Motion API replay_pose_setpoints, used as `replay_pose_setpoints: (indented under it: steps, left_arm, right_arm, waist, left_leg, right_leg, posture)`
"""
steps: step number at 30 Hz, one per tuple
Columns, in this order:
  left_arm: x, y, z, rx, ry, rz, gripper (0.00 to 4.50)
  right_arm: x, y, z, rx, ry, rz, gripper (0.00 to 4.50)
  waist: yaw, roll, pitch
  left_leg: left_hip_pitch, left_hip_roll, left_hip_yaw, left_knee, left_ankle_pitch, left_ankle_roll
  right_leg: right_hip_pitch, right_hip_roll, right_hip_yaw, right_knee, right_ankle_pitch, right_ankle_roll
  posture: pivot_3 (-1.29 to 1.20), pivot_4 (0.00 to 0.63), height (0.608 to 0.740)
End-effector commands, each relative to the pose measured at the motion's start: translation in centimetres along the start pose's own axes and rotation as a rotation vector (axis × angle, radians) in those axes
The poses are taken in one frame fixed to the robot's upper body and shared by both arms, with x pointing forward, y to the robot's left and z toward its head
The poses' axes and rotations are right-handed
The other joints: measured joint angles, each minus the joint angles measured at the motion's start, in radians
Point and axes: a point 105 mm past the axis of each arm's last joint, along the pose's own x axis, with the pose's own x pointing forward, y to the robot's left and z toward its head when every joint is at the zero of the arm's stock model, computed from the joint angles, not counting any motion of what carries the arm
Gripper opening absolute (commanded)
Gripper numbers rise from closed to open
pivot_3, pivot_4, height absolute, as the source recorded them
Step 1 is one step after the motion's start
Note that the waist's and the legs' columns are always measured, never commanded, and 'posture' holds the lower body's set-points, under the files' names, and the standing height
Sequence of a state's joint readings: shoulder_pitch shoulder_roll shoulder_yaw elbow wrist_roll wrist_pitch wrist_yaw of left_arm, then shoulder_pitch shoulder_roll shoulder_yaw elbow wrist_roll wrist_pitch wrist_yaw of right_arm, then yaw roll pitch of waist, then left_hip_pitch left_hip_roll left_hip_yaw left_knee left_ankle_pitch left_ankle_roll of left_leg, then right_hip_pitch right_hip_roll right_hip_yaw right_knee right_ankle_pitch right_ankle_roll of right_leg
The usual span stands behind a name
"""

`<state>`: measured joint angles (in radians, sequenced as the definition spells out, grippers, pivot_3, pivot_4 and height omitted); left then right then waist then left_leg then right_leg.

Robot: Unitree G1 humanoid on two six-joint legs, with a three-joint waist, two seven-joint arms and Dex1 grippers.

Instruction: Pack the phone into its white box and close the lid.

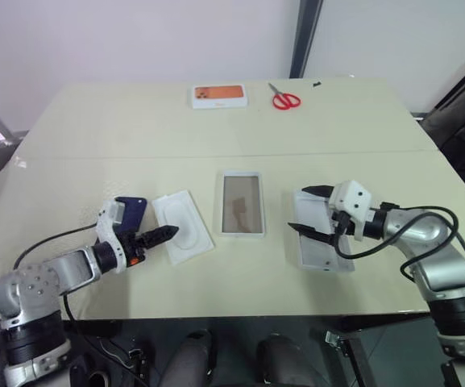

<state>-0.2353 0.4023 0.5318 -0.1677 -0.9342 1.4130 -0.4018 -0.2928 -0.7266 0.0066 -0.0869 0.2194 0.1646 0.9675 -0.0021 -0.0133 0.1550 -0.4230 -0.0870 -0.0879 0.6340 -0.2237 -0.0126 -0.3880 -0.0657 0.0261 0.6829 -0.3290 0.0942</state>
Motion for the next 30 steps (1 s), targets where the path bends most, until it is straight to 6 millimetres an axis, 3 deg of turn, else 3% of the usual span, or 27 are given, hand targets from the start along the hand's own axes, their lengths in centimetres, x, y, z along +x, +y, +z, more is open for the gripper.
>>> replay_pose_setpoints:
  steps: [1, 3, 6, 18, 23, 30]
  left_arm:
    - [0.4, 0.5, -0.9, -0.076, 0.018, -0.003, 3.64]
    - [0.4, 0.4, -1.1, -0.096, 0.017, -0.022, 3.05]
    - [0.6, 0.3, -1.2, -0.097, 0.027, -0.027, 1.61]
    - [1.1, 0.5, -1.6, -0.096, 0.049, -0.017, 1.61]
    - [1.1, 0.7, -2.1, -0.101, 0.074, -0.001, 0.06]
    - [0.7, 1.0, -1.0, -0.112, 0.047, -0.003, 0.06]
  right_arm:
    - [-0.2, -0.3, 1.5, -0.054, -0.038, -0.016, 4.50]
    - [-0.1, -0.2, 1.5, -0.053, -0.039, -0.015, 4.50]
    - [-0.1, -0.2, 1.5, -0.053, -0.039, -0.014, 4.50]
    - [0.1, 0.0, 1.6, -0.047, -0.045, -0.023, 4.50]
    - [0.2, -0.1, 1.6, -0.047, -0.045, -0.030, 4.50]
    - [0.8, 0.5, 1.8, -0.026, -0.067, -0.007, 4.50]
  waist:
    - [0.005, 0.000, 0.000]
    - [0.009, 0.000, 0.000]
    - [0.011, 0.000, 0.000]
    - [0.014, 0.000, 0.000]
    - [0.014, 0.003, -0.002]
    - [0.011, 0.004, -0.002]
  left_leg:
    - [0.000, 0.000, 0.000, 0.000, 0.000, 0.000]
    - [0.001, 0.000, 0.000, 0.000, 0.000, 0.000]
    - [0.000, 0.000, 0.000, 0.000, 0.000, 0.000]
    - [0.000, 0.000, 0.001, 0.000, 0.000, 0.000]
    - [0.001, 0.000, 0.000, 0.000, 0.000, 0.000]
    - [0.004, 0.000, 0.001, -0.001, -0.002, 0.003]
  right_leg:
    - [0.000, 0.000, 0.000, 0.000, 0.000, 0.000]
    - [0.001, 0.000, 0.000, 0.000, 0.000, 0.000]
    - [0.001, 0.000, 0.000, 0.000, 0.000, 0.000]
    - [0.001, 0.000, 0.001, 0.000, 0.000, 0.000]
    - [0.002, 0.000, 0.001, 0.000, 0.000, 0.000]
    - [0.003, 0.000, 0.001, 0.000, 0.000, 0.000]
  posture:
    - [0.00, 0.150, 0.734]
    - [0.00, 0.150, 0.734]
    - [0.00, 0.150, 0.734]
    - [0.00, 0.150, 0.734]
    - [0.00, 0.150, 0.734]
    - [0.00, 0.150, 0.734]
